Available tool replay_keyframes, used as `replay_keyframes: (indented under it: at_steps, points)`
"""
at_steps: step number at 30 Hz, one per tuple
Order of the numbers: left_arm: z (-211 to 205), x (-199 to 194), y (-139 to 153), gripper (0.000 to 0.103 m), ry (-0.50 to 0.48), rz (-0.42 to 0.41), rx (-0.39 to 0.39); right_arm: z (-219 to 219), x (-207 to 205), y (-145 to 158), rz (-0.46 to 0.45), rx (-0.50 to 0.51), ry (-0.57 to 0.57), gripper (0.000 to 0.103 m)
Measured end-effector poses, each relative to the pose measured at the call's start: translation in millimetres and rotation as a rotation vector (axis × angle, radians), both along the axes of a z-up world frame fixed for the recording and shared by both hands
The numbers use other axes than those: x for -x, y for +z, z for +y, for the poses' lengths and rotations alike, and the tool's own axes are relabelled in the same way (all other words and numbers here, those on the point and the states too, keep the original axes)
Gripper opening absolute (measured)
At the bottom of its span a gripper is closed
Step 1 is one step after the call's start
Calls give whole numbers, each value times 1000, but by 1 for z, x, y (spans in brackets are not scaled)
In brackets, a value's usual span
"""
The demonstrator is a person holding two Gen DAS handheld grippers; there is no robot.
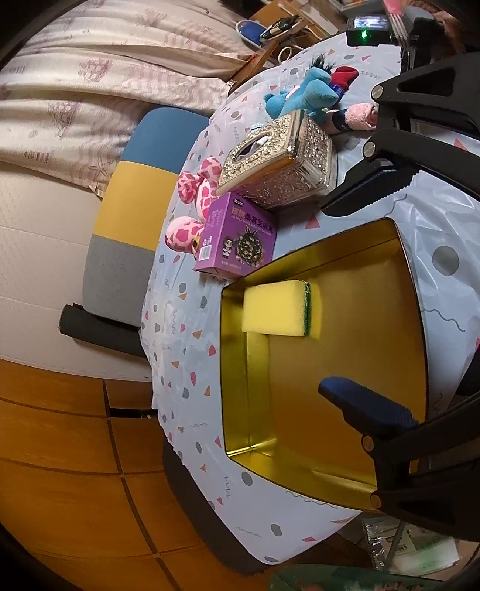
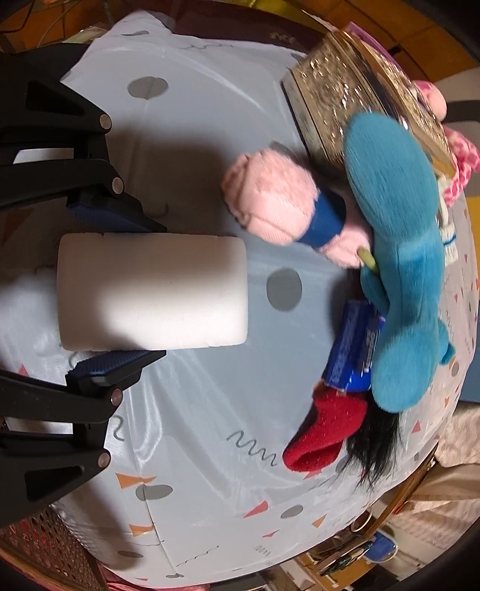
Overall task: Organize soft objects
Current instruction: 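Carry the white sponge over the gold tray and drop it with the right tool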
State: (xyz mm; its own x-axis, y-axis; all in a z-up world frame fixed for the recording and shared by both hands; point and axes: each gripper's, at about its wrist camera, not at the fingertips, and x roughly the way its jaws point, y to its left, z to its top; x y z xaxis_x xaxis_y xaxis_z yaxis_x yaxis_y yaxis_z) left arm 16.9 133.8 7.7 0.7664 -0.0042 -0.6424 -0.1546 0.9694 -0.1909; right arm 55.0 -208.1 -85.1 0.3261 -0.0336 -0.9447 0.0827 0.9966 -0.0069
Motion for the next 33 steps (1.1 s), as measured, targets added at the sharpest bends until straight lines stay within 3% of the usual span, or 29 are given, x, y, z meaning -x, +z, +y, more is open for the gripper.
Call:
replay_keyframes:
  at_steps: [11,18,23,29,33]
  points:
    - [30,6,-11,89,72,29,25,73,21,27,-61,-114,173,56]
    - [68,20,-8,89,178,21,30,143,-14,62,-166,-153,457,56]
    - [92,30,-10,89,243,24,42,221,-30,84,-193,-196,639,57]
    - [107,33,-13,89,274,32,57,276,-49,71,-174,-224,729,57]
    - [112,34,-18,89,287,42,64,297,-63,50,-122,-223,717,58]
